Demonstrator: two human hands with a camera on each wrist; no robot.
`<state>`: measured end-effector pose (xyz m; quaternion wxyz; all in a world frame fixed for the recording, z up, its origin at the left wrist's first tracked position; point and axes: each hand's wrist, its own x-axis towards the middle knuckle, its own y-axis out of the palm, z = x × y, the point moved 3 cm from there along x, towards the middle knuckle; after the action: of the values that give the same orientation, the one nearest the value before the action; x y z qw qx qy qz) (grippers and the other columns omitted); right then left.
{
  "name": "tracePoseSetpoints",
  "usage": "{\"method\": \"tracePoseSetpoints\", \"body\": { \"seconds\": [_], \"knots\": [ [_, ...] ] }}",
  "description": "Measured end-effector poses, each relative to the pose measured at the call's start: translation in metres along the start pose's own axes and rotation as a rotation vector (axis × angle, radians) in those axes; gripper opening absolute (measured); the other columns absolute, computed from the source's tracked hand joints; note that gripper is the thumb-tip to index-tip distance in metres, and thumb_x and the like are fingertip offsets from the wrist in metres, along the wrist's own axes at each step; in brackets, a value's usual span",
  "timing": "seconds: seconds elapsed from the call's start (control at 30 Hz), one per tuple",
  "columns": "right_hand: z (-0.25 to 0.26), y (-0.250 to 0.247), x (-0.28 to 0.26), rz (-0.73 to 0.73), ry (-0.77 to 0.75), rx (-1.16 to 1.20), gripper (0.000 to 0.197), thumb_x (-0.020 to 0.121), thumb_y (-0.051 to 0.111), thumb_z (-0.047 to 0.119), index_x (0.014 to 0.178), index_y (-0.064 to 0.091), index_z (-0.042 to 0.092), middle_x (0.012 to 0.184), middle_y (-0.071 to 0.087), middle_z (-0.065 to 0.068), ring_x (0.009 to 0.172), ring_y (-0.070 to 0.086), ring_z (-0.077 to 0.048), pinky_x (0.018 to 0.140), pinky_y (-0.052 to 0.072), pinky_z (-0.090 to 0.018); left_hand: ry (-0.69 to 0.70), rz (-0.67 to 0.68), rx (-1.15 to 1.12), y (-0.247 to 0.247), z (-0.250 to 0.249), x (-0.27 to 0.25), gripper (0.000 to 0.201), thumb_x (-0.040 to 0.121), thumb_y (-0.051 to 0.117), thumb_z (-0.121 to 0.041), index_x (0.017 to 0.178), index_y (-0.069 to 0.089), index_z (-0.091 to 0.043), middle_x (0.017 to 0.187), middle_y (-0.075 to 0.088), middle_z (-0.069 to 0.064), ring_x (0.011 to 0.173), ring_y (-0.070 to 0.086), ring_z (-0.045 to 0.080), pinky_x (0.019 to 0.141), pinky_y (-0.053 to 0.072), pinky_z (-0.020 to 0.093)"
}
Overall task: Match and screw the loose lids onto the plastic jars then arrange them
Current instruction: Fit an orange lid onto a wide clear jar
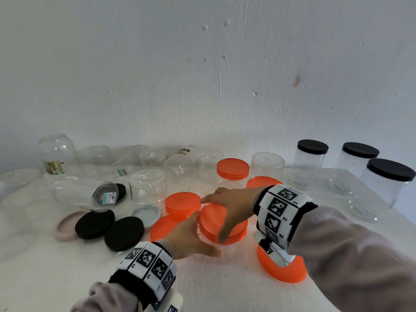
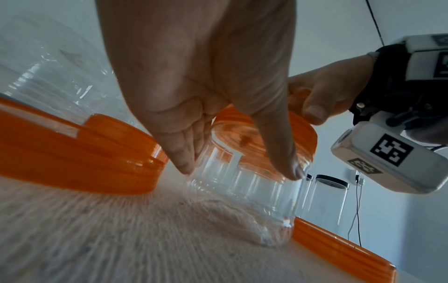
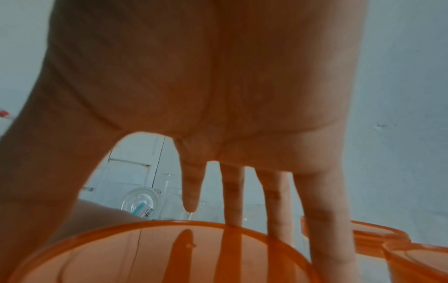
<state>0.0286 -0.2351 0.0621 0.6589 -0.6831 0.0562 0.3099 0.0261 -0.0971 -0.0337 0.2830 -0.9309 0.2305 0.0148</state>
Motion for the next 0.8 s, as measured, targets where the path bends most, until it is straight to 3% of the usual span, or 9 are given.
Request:
{"method": "tracePoseSetpoints", "body": {
  "seconds": [0.1,0.2,0.23,0.3,0.37,0.5,0.67,0.8],
  "knots": [
    [0.0,0.001,0.002,-0.011,-0.009,-0.006,0.096,0.066,0.069,0.067,0.145,0.017,0.047,0.145,0.026,0.009,0.13,0.038,-0.025,0.099,0.039,-0.051,-0.003,-0.005,0.009,0.0,0.0,0.0,0.102,0.057,0.091,-0.026,0.14,0.032,-0.026,0.131,0.054,-0.01,0.123,0.05,0.011,0.108,0.038,0.035],
    [-0.001,0.004,0.004,-0.051,0.061,-0.026,0.098,0.065,0.058,0.08,0.146,0.019,0.04,0.143,0.029,0.004,0.1,0.052,-0.019,0.093,0.045,-0.048,-0.004,-0.003,0.015,0.0,0.001,0.0,0.1,0.057,0.091,-0.027,0.139,0.034,-0.025,0.128,0.057,-0.01,0.121,0.051,0.01,0.105,0.04,0.032],
    [-0.002,0.004,0.004,-0.057,0.084,-0.031,0.101,0.064,0.056,0.082,0.146,0.019,0.038,0.144,0.03,0.002,0.101,0.052,-0.021,0.092,0.045,-0.048,-0.005,-0.001,0.017,0.0,0.001,0.0,0.1,0.057,0.091,-0.027,0.139,0.034,-0.025,0.128,0.057,-0.01,0.12,0.052,0.011,0.105,0.04,0.032],
    [-0.003,0.005,0.006,-0.048,0.1,-0.054,0.105,0.062,0.057,0.083,0.147,0.016,0.037,0.147,0.028,0.0,0.124,0.044,-0.028,0.097,0.041,-0.05,-0.005,-0.001,0.016,0.0,0.001,0.0,0.1,0.057,0.091,-0.027,0.139,0.033,-0.025,0.128,0.057,-0.009,0.121,0.051,0.011,0.106,0.039,0.033],
    [0.0,0.005,0.006,-0.025,0.042,-0.059,0.105,0.062,0.066,0.075,0.146,0.012,0.042,0.149,0.024,0.003,0.133,0.033,-0.029,0.099,0.038,-0.052,-0.003,-0.004,0.009,0.0,0.001,0.0,0.103,0.057,0.091,-0.026,0.141,0.031,-0.025,0.13,0.055,-0.009,0.122,0.05,0.011,0.107,0.038,0.033],
    [0.003,0.004,0.006,-0.001,-0.047,-0.014,0.098,0.065,0.076,0.056,0.142,0.016,0.052,0.145,0.025,0.009,0.133,0.032,-0.026,0.095,0.039,-0.048,0.0,-0.001,0.016,0.001,0.002,0.001,0.108,0.057,0.091,-0.027,0.144,0.026,-0.026,0.131,0.053,-0.01,0.122,0.05,0.01,0.104,0.039,0.027],
    [0.0,0.008,0.01,-0.102,0.045,-0.028,0.1,0.062,0.059,0.081,0.145,0.022,0.039,0.142,0.032,0.001,0.128,0.04,-0.03,0.091,0.04,-0.046,-0.006,-0.007,0.04,0.0,0.003,0.002,0.1,0.057,0.09,-0.031,0.139,0.033,-0.025,0.126,0.057,-0.012,0.118,0.052,0.009,0.094,0.037,0.023],
    [0.002,0.01,0.009,-0.088,0.044,-0.019,0.105,0.061,0.06,0.081,0.147,0.015,0.039,0.147,0.027,0.0,0.134,0.032,-0.031,0.096,0.037,-0.05,-0.007,-0.013,0.041,0.0,0.004,0.002,0.102,0.057,0.091,-0.031,0.139,0.032,-0.024,0.127,0.055,-0.013,0.118,0.051,0.009,0.096,0.037,0.023]
  ]
}}
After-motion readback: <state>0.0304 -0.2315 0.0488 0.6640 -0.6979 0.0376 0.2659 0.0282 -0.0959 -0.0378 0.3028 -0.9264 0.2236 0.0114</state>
